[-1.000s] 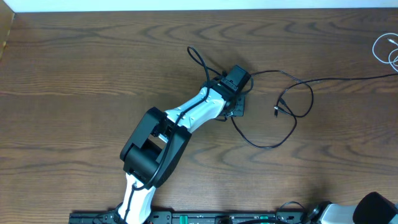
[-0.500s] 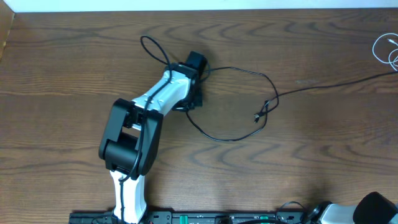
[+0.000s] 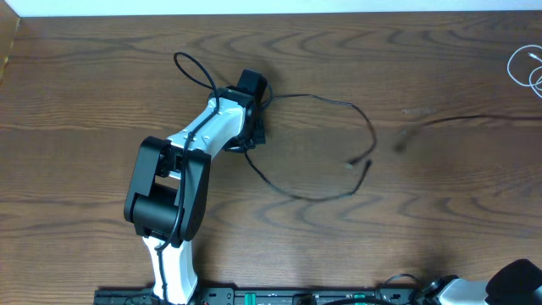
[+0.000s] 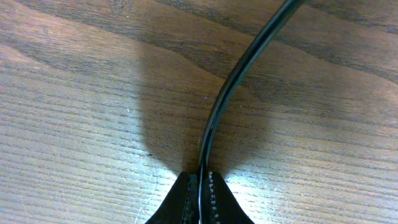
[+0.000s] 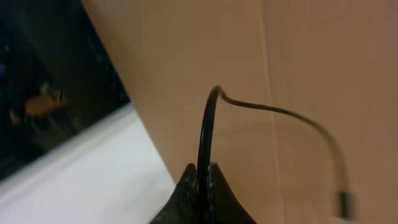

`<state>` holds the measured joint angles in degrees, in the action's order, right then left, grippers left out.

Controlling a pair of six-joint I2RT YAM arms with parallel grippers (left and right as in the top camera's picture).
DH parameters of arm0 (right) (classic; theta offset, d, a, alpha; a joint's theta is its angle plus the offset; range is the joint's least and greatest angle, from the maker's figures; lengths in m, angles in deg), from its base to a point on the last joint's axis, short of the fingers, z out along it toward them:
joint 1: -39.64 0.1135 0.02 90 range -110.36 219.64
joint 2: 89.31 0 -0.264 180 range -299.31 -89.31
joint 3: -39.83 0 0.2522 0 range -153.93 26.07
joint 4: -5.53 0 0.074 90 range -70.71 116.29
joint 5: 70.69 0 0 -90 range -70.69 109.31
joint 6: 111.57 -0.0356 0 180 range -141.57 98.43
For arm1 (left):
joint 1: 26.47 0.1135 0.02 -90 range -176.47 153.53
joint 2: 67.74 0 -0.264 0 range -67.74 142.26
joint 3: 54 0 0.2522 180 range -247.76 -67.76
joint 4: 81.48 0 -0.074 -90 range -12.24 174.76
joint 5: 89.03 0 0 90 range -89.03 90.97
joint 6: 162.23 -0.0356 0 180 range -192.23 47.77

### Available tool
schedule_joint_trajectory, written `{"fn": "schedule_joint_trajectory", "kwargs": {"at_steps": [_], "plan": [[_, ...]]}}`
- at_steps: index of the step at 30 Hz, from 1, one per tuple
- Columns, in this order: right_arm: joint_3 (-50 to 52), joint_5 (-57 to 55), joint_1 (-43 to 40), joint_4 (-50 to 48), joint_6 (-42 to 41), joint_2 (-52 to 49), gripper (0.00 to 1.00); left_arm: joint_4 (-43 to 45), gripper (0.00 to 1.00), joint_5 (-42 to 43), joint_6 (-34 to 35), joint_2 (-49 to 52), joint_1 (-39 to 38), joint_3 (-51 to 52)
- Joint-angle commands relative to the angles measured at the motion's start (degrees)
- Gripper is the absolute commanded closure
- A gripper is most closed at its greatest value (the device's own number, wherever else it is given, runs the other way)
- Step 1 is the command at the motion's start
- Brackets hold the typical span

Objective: Untangle cables

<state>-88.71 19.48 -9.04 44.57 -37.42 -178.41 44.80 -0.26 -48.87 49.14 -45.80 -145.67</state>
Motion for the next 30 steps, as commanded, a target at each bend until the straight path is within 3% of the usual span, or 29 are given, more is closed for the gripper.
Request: {"fn": "schedule_joint_trajectory", "kwargs": {"at_steps": [1, 6, 12, 24, 30], "plan": [[-0.5, -1.1, -0.6, -3.7, -2.2, -1.0, 0.99, 0.4, 0.92, -2.9, -0.1, 1.1, 1.1, 1.9], [-0.5, 4.7, 0.7, -3.1, -4.0, -2.6, 0.99, 0.5, 0.92, -2.9, -0.1, 1.1, 1.1, 1.9], [-0.5, 4.7, 3.1, 3.2, -0.1, -5.4, 0.99, 0.4, 0.92, -2.9, -0.2, 1.1, 1.1, 1.9], [-0.5, 4.9, 3.4, 21.3, 1.7, -12.2, 0.99, 0.4, 0.93, -2.9, -0.1, 1.1, 1.1, 1.9], [-0.5, 10.3, 3.4, 28.5, 1.2, -19.1, 0.99, 0.4, 0.93, -2.9, -0.2, 1.1, 1.1, 1.9]]}}
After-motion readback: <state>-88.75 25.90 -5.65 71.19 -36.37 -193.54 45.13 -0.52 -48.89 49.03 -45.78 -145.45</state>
